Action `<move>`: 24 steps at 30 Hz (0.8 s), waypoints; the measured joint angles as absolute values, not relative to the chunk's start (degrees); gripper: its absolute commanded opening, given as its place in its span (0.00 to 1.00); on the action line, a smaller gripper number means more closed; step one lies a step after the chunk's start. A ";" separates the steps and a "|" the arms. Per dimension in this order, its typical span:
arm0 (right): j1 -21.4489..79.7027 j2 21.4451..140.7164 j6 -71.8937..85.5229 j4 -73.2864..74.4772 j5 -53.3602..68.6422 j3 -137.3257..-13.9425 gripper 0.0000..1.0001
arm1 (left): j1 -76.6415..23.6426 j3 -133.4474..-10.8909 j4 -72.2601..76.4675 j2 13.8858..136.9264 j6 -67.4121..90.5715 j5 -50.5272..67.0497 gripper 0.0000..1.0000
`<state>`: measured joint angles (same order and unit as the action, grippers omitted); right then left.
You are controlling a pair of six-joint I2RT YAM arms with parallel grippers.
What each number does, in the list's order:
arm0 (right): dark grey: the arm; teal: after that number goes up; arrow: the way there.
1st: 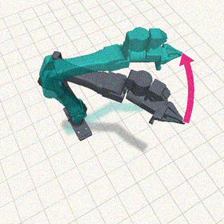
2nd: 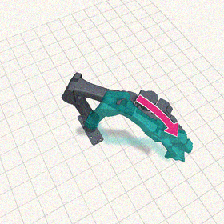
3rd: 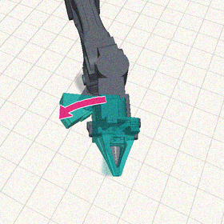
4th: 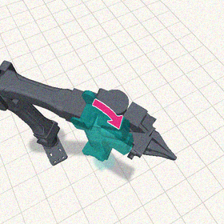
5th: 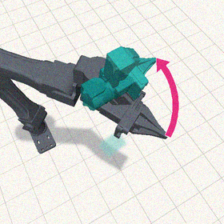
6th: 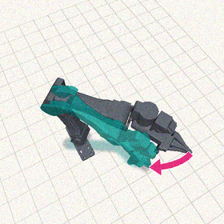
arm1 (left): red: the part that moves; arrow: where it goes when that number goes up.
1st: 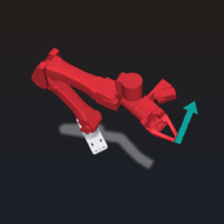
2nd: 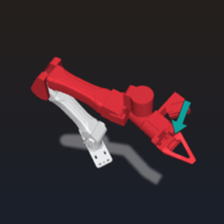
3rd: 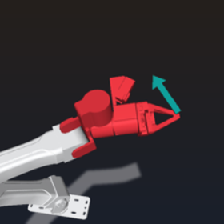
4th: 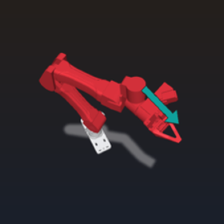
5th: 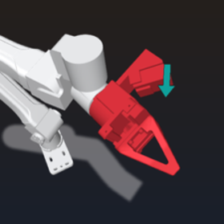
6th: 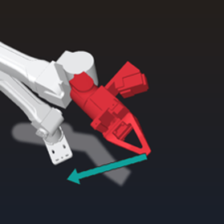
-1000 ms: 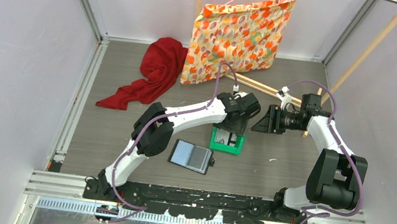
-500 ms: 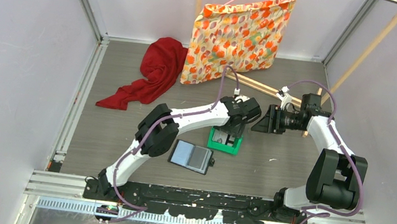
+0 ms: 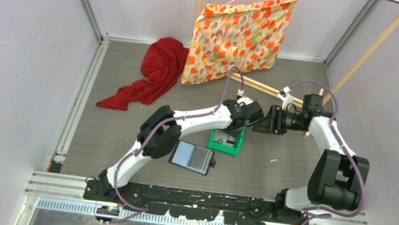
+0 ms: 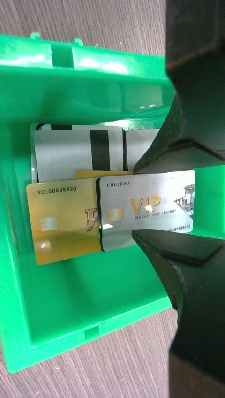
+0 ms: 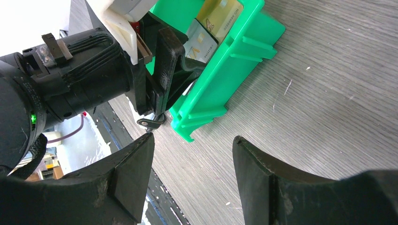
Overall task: Put the credit cards into the card holder
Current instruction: Pick up the credit card from the storage box.
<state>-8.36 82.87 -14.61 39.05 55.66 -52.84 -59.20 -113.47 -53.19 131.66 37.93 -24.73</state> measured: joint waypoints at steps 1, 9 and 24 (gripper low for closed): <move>-8.36 82.87 -14.61 39.05 55.66 -52.84 0.67 | -59.20 -113.47 -53.19 131.66 37.54 -25.02 0.45; -8.36 82.87 -14.61 39.05 55.68 -52.84 0.67 | -59.22 -113.47 -53.93 131.66 34.44 -27.83 0.38; -8.36 82.87 -14.61 39.05 55.68 -52.84 0.67 | -59.24 -113.47 -55.37 131.46 31.48 -32.49 0.34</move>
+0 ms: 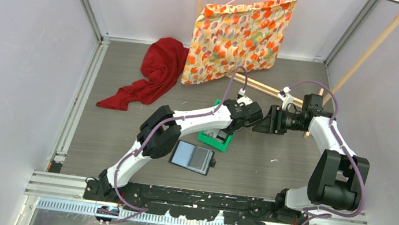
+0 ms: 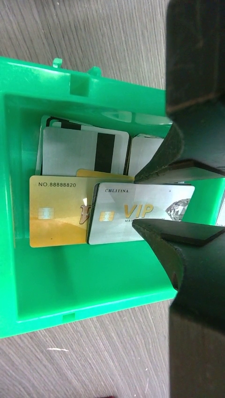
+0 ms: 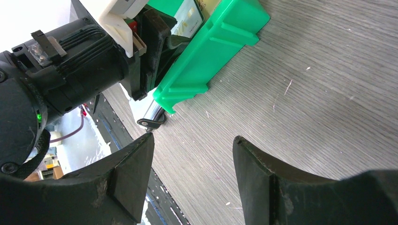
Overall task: Put the credit cards into the card holder
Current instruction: Pick up the credit card from the storage box.
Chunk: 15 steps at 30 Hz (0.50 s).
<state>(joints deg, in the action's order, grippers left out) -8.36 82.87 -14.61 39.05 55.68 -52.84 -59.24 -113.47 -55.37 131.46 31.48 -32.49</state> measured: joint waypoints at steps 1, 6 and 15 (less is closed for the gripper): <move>-8.36 82.87 -14.63 39.05 55.68 -52.84 0.67 | -59.24 -113.47 -55.46 131.35 31.27 -32.60 0.34; -8.36 82.87 -14.63 39.05 55.77 -52.84 0.67 | -59.24 -113.47 -55.77 130.85 30.96 -33.26 0.34; -8.36 82.87 -14.61 39.05 56.05 -52.84 0.67 | -59.11 -113.47 -56.69 129.56 30.74 -34.48 0.29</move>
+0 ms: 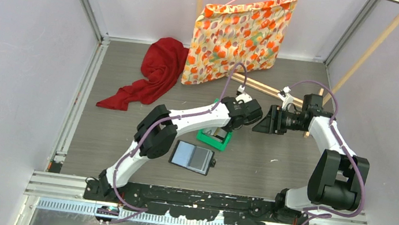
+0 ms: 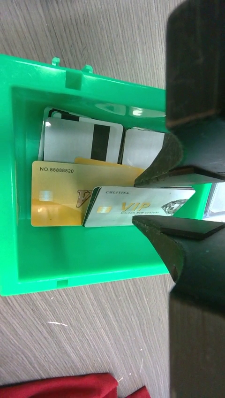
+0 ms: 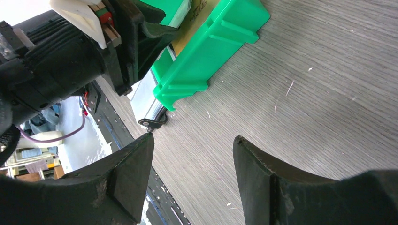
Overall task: Put the credit cards into the card holder
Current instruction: Pick up the credit card from the storage box.
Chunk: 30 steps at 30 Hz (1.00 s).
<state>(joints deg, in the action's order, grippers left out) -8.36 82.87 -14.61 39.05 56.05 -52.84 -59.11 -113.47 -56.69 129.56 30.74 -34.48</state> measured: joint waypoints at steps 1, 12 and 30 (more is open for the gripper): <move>-8.36 82.87 -14.61 39.05 56.07 -52.84 0.67 | -59.07 -113.47 -56.77 129.40 30.74 -34.50 0.28; -8.36 82.85 -14.63 39.05 56.10 -52.84 0.67 | -57.98 -113.45 -57.43 127.74 30.65 -34.48 0.21; -8.38 82.87 -14.63 39.05 56.12 -52.84 0.68 | -55.31 -111.66 -57.67 126.87 30.59 -33.10 0.01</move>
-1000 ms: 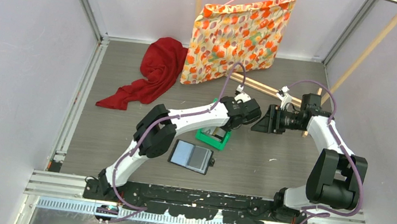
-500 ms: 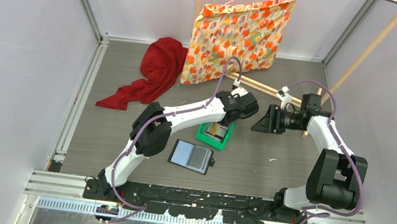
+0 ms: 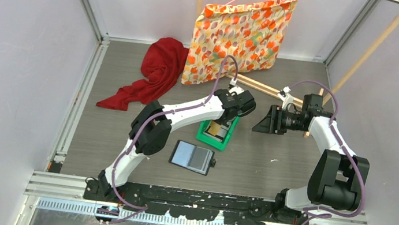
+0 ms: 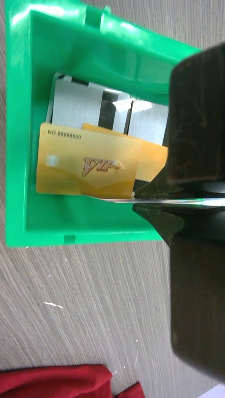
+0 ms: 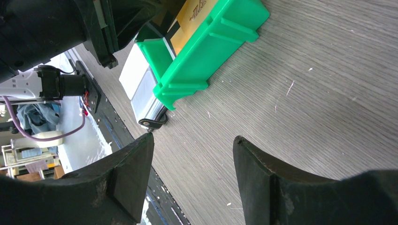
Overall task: Put the credit cards into the card holder
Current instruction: Pick up the credit card from the storage box, then place the credit card in the storage box.
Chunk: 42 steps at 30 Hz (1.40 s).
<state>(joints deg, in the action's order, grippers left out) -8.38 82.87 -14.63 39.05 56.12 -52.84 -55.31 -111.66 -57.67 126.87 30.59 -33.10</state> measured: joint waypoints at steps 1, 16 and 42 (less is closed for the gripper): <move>-8.36 82.85 -14.63 39.05 56.12 -52.84 0.68 | -55.29 -111.59 -57.52 126.82 30.63 -32.58 0.00; -8.36 82.87 -16.67 42.39 58.35 -53.78 0.78 | -51.29 -105.23 -53.43 120.55 31.55 -23.88 0.00; 13.32 92.60 7.77 33.30 53.67 -67.44 0.84 | -41.50 -70.19 -9.50 100.03 50.63 -1.39 0.00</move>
<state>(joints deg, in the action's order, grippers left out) 13.32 92.60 7.77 33.30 53.67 -67.44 -41.50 -70.19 -9.50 100.03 50.63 -1.39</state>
